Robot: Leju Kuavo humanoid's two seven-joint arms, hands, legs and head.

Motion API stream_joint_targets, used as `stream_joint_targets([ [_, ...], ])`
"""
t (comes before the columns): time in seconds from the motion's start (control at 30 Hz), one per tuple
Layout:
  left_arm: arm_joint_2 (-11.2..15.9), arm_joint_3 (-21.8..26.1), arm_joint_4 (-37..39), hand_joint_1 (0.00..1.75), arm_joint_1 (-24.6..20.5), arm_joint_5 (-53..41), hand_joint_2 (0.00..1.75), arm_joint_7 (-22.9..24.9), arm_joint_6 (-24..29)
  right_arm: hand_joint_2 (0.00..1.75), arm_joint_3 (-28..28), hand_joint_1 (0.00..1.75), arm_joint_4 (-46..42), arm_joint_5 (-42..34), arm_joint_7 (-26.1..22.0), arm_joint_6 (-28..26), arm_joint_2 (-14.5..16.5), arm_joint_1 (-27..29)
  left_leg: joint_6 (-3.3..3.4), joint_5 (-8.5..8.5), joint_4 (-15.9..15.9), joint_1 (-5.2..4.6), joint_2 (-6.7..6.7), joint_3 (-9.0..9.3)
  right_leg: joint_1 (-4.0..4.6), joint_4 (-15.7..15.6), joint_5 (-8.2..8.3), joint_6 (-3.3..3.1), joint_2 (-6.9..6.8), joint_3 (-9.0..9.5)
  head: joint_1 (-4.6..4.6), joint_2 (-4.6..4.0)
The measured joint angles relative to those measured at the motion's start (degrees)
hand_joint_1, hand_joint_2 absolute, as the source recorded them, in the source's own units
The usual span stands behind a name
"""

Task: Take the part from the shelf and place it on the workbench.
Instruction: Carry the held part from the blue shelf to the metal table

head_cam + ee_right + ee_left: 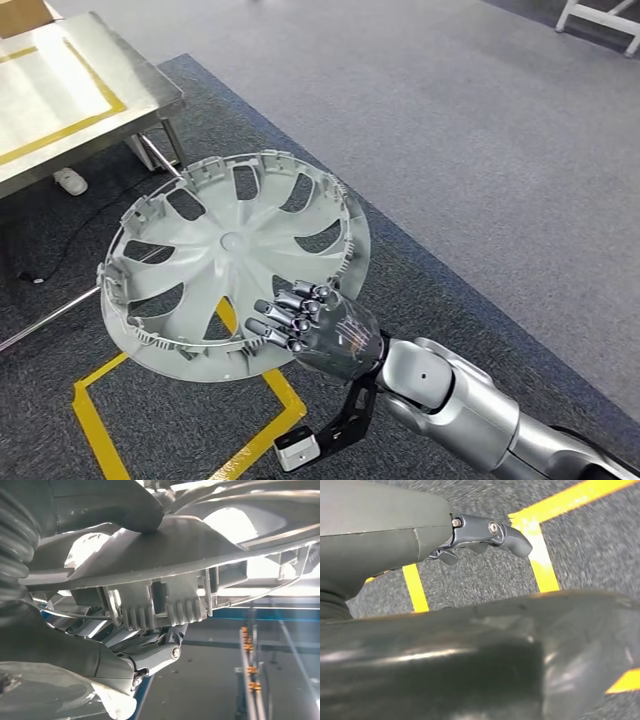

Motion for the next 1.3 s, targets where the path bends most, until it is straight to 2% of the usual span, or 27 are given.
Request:
stream_joint_targets([
  [0.07, 0.09, 0.01, 0.00, 0.00, -0.06, 0.03, 0.00, 0.27, 0.00, 1.75, 0.18, 1.75, 0.02, -0.01, 0.06, 0.00, 0.00, -0.01, 0.50, 3.29, -7.49, -0.50, 2.68, 3.63, 0.21, 0.02, -0.59, 0.43, -1.38, 0.71, -0.04, 0.00],
  [0.13, 0.11, 0.01, 0.00, 0.00, -0.26, 0.04, 0.00, 0.55, -0.01, 1.75, 0.28, 1.75, 0.02, -0.02, 0.17, 0.00, 0.01, -0.06, 1.42, 3.97, -11.17, -1.16, 4.62, 5.26, 0.61, -0.06, -1.07, 1.02, -2.71, 1.15, 0.01, 0.00],
  [0.2, 0.11, 0.01, 0.00, 0.00, -0.24, 0.04, 0.00, 0.63, -0.02, 1.75, 0.34, 1.75, 0.02, -0.04, 0.25, 0.00, 0.02, -0.19, 2.29, 3.75, -11.50, -1.33, 3.59, 5.27, 0.81, -0.37, -1.43, 1.62, -4.14, 1.61, 0.10, 0.00],
  [0.23, 0.07, 0.01, 0.01, 0.00, -0.12, 0.05, 0.00, 0.63, -0.03, 1.75, 0.38, 1.75, 0.03, -0.04, 0.26, 0.00, 0.03, -0.26, 2.67, 3.78, -11.72, -1.21, 2.80, 5.39, 0.74, -0.25, -1.82, 1.92, -3.87, 1.75, 0.19, 0.00],
  [0.3, 0.07, 0.01, 0.01, 0.00, -0.14, 0.09, 0.00, 0.60, -0.06, 1.75, 0.43, 1.75, 0.03, -0.09, 0.27, -0.01, 0.03, -0.30, 3.51, 3.92, -12.11, -0.83, 1.34, 5.71, 0.53, 2.83, -3.82, 2.31, -0.87, 0.43, 0.42, 0.00],
  [0.33, 0.07, 0.01, 0.02, 0.00, -0.21, 0.11, 0.00, 0.57, -0.10, 1.75, 0.45, 1.75, 0.04, -0.09, 0.27, -0.02, 0.02, -0.24, 3.83, 3.92, -12.18, -0.69, 0.60, 5.74, 0.43, 6.32, -5.47, 2.37, 1.28, -1.38, 0.61, 0.00],
  [0.37, 0.10, 0.01, 0.02, 0.00, -0.32, 0.14, 0.00, 0.55, -0.14, 1.75, 0.46, 1.75, 0.05, -0.08, 0.29, -0.02, 0.01, -0.17, 4.06, 3.88, -12.18, -0.64, -0.15, 5.74, 0.40, 10.45, -7.12, 2.38, 2.66, -3.64, 0.71, 0.00],
  [0.4, 0.09, 0.01, 0.02, 0.00, -0.37, 0.15, 0.00, 0.53, -0.21, 1.75, 0.47, 1.75, 0.08, -0.05, 0.31, -0.02, 0.01, -0.08, 4.17, 3.84, -12.17, -0.64, -1.00, 5.74, 0.41, 14.14, -8.25, 2.43, 3.31, -5.85, 0.80, 0.00],
  [0.43, 0.06, 0.01, 0.02, 0.00, -0.35, 0.15, 0.00, 0.50, -0.27, 1.75, 0.49, 1.75, 0.08, -0.02, 0.31, -0.02, 0.00, -0.02, 4.22, 3.80, -12.16, -0.65, -1.87, 5.78, 0.42, 16.22, -8.35, 2.45, 3.54, -7.39, 0.82, 0.00],
  [0.47, 0.03, 0.01, 0.02, 0.00, -0.33, 0.16, 0.00, 0.50, -0.32, 1.75, 0.50, 1.75, 0.09, 0.02, 0.32, -0.02, 0.00, 0.02, 4.20, 3.77, -12.12, -0.64, -2.76, 5.84, 0.42, 16.07, -7.22, 2.42, 3.63, -7.93, 0.83, -0.01],
  [0.5, 0.01, 0.01, 0.02, 0.00, -0.31, 0.16, 0.00, 0.48, -0.34, 1.75, 0.51, 1.75, 0.08, 0.05, 0.32, -0.02, 0.00, 0.04, 4.13, 3.72, -12.08, -0.61, -3.71, 5.93, 0.38, 13.62, -5.01, 2.33, 3.85, -7.32, 0.84, 0.00],
  [0.57, 0.00, 0.01, 0.03, 0.00, -0.32, 0.16, 0.00, 0.46, -0.35, 1.75, 0.51, 1.75, 0.07, 0.18, 0.33, -0.02, 0.00, 0.05, 3.75, 3.52, -11.82, -0.58, -5.45, 5.97, 0.11, 5.77, -0.41, 2.08, 5.98, -4.39, 0.83, 0.00],
  [0.6, 0.01, 0.01, 0.03, 0.00, -0.34, 0.17, 0.00, 0.45, -0.35, 1.75, 0.51, 1.75, 0.06, 0.24, 0.33, -0.02, 0.01, 0.06, 3.46, 3.46, -11.65, -0.57, -6.21, 5.85, -0.05, 2.74, 0.81, 1.96, 7.16, -3.03, 0.82, 0.00],
  [0.63, 0.01, 0.01, 0.04, 0.00, -0.30, 0.16, 0.00, 0.44, -0.35, 1.75, 0.50, 1.75, 0.05, 0.31, 0.32, -0.02, 0.01, 0.07, 3.11, 3.47, -11.54, -0.53, -6.84, 5.65, -0.11, 1.12, 1.17, 1.84, 8.04, -2.26, 0.82, 0.00],
  [0.67, 0.01, 0.01, 0.04, 0.00, -0.22, 0.10, 0.00, 0.43, -0.34, 1.75, 0.50, 1.75, 0.04, 0.39, 0.31, -0.02, 0.02, 0.09, 2.75, 3.57, -11.52, -0.46, -7.44, 5.46, -0.07, 0.71, 0.96, 1.69, 8.20, -1.91, 0.80, 0.00],
  [0.73, 0.04, 0.01, 0.05, 0.00, 0.08, -0.10, 0.00, 0.31, -0.22, 1.75, 0.49, 1.75, 0.01, 0.66, 0.30, -0.02, 0.03, 0.11, 2.08, 3.64, -11.57, -0.27, -8.04, 5.27, -0.02, 0.39, 1.07, 1.23, 7.02, -1.54, 0.82, -0.01],
  [0.8, 0.01, -0.01, 0.06, 0.00, 0.16, -0.33, 0.00, 0.07, 0.06, 1.75, 0.29, 1.75, -0.21, 1.17, 0.23, -0.02, 0.08, 0.42, 1.45, 2.27, -9.49, -0.47, -5.51, 4.38, -0.19, -0.01, 1.08, 0.53, 5.53, -0.98, 0.45, -0.01],
  [0.87, -0.10, -0.03, 0.07, 0.00, 0.01, -0.59, 0.00, -0.17, 0.31, 1.75, -0.25, 1.75, -0.80, 1.81, -0.17, -0.02, 0.19, 1.22, 0.87, -0.90, -3.09, -0.48, -1.91, 1.44, -0.14, -0.16, 0.81, -0.06, 3.81, -0.47, 0.09, 0.00],
  [0.93, -0.23, -0.05, 0.08, 0.00, -0.04, -0.75, 0.00, -0.30, 0.46, 1.75, -1.00, 1.75, -1.50, 2.25, -0.86, -0.02, 0.45, 2.11, 0.48, -3.14, 3.54, -0.13, -0.70, -1.77, -0.05, -0.15, 0.42, -0.23, 2.10, -0.07, 0.09, -0.01],
  [0.97, -0.27, -0.06, 0.09, 0.00, 0.00, -0.76, 0.00, -0.33, 0.53, 1.75, -1.27, 1.75, -1.81, 2.38, -1.18, -0.02, 0.63, 2.46, 0.37, -2.87, 4.51, 0.01, -0.50, -2.25, -0.04, -0.15, 0.20, -0.21, 1.32, 0.16, 0.09, -0.01],
  [1.0, -0.30, -0.05, 0.09, 0.00, 0.05, -0.76, 0.00, -0.34, 0.58, 1.75, -1.47, 1.75, -2.11, 2.46, -1.40, -0.02, 0.81, 2.75, 0.34, -1.50, 3.13, 0.10, -0.29, -1.59, -0.05, -0.15, -0.04, -0.12, 0.60, 0.46, 0.08, -0.01],
  [1.03, -0.30, -0.05, 0.09, 0.00, 0.08, -0.76, 0.00, -0.35, 0.61, 1.75, -1.57, 1.75, -2.39, 2.50, -1.56, -0.02, 0.98, 2.96, 0.41, 0.61, -0.22, 0.12, 0.27, 0.07, -0.05, -0.15, -0.32, 0.01, -0.10, 0.85, 0.07, -0.01],
  [1.1, -0.29, -0.05, 0.09, 0.00, -0.03, -0.77, 0.00, -0.36, 0.62, 1.75, -1.84, 1.75, -2.97, 2.58, -1.88, -0.02, 1.27, 3.26, 0.81, 3.52, -7.69, -0.34, 2.76, 3.76, 0.20, -0.11, -0.95, 0.52, -1.40, 1.49, 0.02, -0.01],
  [1.17, -0.30, -0.07, 0.09, 0.00, -0.18, -0.81, 0.00, -0.39, 0.48, 1.75, -2.70, 1.75, -3.77, 2.83, -2.61, -0.02, 1.72, 3.67, 1.51, 3.76, -10.89, -0.86, 4.22, 5.09, 0.67, -0.19, -1.44, 1.16, -2.67, 1.84, 0.14, 0.00],
  [1.23, -0.26, -0.09, 0.09, 0.00, -0.07, -0.87, 0.00, -0.42, 0.36, 1.75, -3.99, 1.75, -4.74, 3.04, -3.87, -0.02, 2.55, 4.31, 2.30, 3.60, -11.20, -0.87, 3.11, 5.04, 0.83, -0.48, -1.83, 1.77, -3.91, 2.27, 0.37, 0.00],
  [1.27, -0.24, -0.09, 0.09, 0.00, 0.04, -0.88, 0.00, -0.43, 0.36, 1.75, -4.59, 1.75, -5.18, 3.03, -4.52, -0.02, 2.98, 4.65, 2.65, 3.58, -11.36, -0.77, 2.46, 5.22, 0.73, -0.30, -2.29, 2.09, -3.49, 2.38, 0.49, 0.00],
  [1.3, -0.21, -0.10, 0.09, 0.00, 0.07, -0.89, 0.00, -0.43, 0.40, 1.75, -5.19, 1.75, -5.60, 2.85, -5.18, -0.02, 3.35, 4.98, 3.02, 3.60, -11.56, -0.65, 1.85, 5.43, 0.63, 0.84, -3.18, 2.33, -2.26, 1.99, 0.57, 0.00],
])
